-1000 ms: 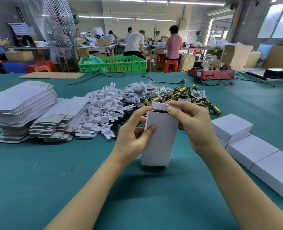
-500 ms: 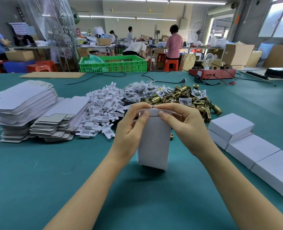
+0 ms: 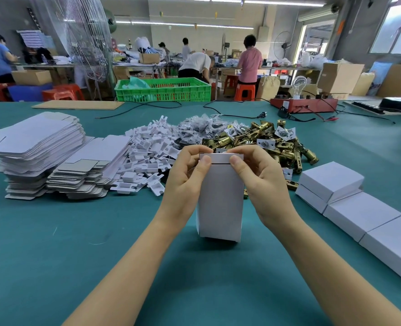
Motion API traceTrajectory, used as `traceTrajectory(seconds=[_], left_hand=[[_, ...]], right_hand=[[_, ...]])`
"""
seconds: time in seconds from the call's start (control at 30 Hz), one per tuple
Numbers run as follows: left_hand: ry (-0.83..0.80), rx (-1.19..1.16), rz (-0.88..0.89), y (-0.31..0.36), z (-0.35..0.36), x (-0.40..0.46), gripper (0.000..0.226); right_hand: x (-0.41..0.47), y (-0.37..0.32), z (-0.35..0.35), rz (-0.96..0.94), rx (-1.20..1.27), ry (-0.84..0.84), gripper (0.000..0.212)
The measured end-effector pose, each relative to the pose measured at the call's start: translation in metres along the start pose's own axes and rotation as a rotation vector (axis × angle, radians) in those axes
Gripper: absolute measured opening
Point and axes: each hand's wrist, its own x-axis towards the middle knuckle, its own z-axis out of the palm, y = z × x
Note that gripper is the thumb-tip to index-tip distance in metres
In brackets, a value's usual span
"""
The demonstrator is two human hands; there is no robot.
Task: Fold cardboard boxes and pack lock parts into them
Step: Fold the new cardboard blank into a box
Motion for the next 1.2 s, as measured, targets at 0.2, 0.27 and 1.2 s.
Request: traceTrajectory(seconds=[0.2,0.27,1.2], left_hand=[[0.062,-0.04,-0.054,-0.001,0.007,-0.001,0.013],[0.066,-0.062,-0.056,0.0,0.008,-0.002,0.01],[0.092,-0.14,-0.047,0.0,0.011,-0.002,0.012]], right_hand=[[-0.007,0.003,0.013,0.028,0.092,0.071,0.014],[-0.007,0.003,0.014,0.049,0.124,0.088,0.016],[-0.008,-0.002,0.014,-0.022,0.12,0.063,0.014]])
